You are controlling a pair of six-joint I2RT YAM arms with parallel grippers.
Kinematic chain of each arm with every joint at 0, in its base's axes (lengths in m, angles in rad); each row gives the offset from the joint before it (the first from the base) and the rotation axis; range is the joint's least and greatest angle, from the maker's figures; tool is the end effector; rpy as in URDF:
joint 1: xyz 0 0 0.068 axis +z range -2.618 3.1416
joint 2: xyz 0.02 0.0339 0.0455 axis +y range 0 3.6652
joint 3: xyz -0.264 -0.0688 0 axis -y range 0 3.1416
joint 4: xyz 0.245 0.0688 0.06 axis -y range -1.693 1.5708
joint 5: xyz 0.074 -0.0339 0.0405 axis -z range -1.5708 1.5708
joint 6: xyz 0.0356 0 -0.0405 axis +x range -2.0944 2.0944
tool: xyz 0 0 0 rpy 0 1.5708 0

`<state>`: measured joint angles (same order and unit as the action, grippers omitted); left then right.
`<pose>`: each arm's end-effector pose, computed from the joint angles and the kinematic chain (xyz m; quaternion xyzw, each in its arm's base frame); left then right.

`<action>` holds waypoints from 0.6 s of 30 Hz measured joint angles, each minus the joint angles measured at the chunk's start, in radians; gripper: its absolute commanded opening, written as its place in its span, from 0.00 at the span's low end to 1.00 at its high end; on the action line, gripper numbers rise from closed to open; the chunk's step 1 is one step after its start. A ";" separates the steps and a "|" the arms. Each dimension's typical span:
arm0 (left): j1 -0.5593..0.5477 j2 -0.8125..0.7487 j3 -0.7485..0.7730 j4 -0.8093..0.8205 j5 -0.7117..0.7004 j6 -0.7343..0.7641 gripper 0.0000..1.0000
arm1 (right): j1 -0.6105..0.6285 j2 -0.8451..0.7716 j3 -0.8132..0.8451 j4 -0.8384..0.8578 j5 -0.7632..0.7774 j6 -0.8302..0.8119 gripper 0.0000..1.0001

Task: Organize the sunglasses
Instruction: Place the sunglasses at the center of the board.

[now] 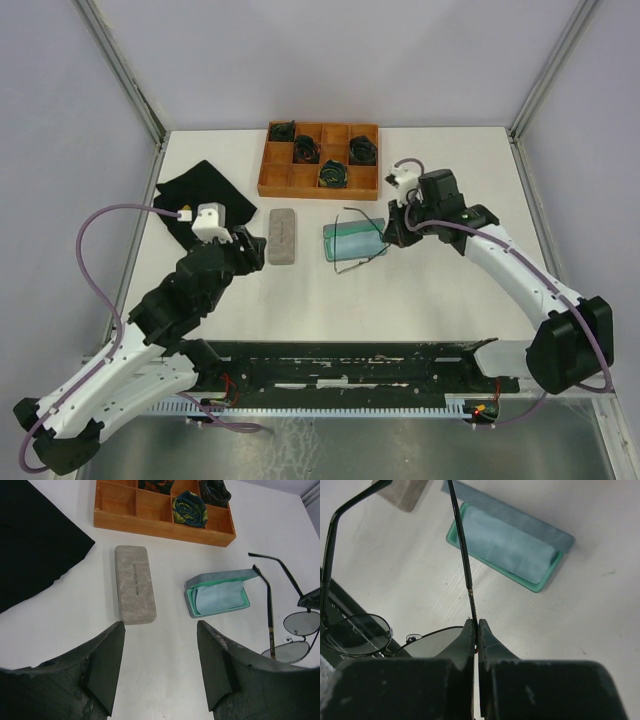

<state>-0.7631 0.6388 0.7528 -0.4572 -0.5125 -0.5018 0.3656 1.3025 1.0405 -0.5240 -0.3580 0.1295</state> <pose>0.1158 -0.0866 0.3230 -0.0417 0.8031 -0.1622 0.5719 0.2552 0.1111 0.2866 -0.1747 0.8949 0.2517 0.3245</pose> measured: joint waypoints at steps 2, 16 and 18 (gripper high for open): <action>0.000 -0.015 0.004 -0.016 -0.012 0.005 0.67 | 0.053 0.020 0.023 -0.028 -0.025 -0.062 0.00; 0.000 -0.032 -0.004 -0.052 -0.021 0.009 0.67 | 0.287 0.357 0.236 -0.267 -0.050 -0.459 0.01; 0.000 -0.033 -0.008 -0.058 -0.021 0.009 0.67 | 0.302 0.395 0.265 -0.285 -0.034 -0.487 0.01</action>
<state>-0.7631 0.6056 0.7444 -0.5152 -0.5335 -0.4927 0.6678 1.6974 1.3052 -0.8093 -0.3916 -0.3573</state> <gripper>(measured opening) 0.665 0.016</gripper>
